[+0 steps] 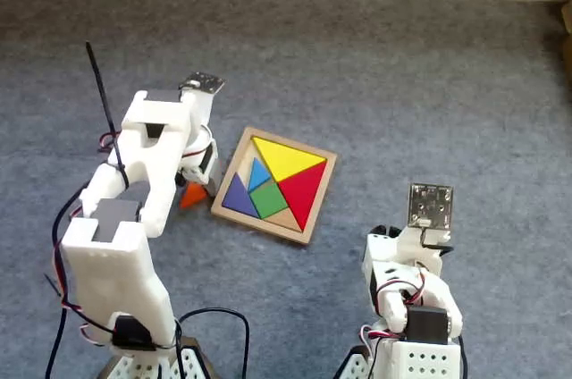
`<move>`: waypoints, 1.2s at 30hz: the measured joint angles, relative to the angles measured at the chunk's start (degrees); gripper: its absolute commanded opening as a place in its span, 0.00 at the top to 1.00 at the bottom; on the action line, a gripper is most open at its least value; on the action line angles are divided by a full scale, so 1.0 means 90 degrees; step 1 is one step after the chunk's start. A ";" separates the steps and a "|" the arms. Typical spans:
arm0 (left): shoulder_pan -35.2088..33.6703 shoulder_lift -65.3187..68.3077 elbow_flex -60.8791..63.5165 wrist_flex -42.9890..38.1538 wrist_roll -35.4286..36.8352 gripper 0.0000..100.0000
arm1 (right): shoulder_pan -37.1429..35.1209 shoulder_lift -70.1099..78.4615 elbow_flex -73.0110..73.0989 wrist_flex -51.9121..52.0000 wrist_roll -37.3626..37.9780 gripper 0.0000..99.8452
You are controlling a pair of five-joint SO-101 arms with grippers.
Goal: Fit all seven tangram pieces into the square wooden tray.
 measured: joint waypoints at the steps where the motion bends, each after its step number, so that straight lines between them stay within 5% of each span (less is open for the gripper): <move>1: 0.0000 0.0000 -0.0049 0.0068 0.0000 0.74 | 0.0000 0.0000 0.0000 0.0000 0.0000 0.93; 10: -0.0029 -0.0889 -0.0361 0.0801 -0.0010 0.72 | 0.0000 0.0000 0.0000 0.0000 0.0000 0.93; 19: -0.0479 0.0000 -0.0420 0.0303 0.0000 0.76 | 0.0000 0.0000 0.0000 0.0000 0.0000 0.93; 36: 0.0283 0.0410 -0.0713 0.0381 -0.0547 0.87 | 0.0000 0.0000 0.0000 0.0000 0.0000 0.93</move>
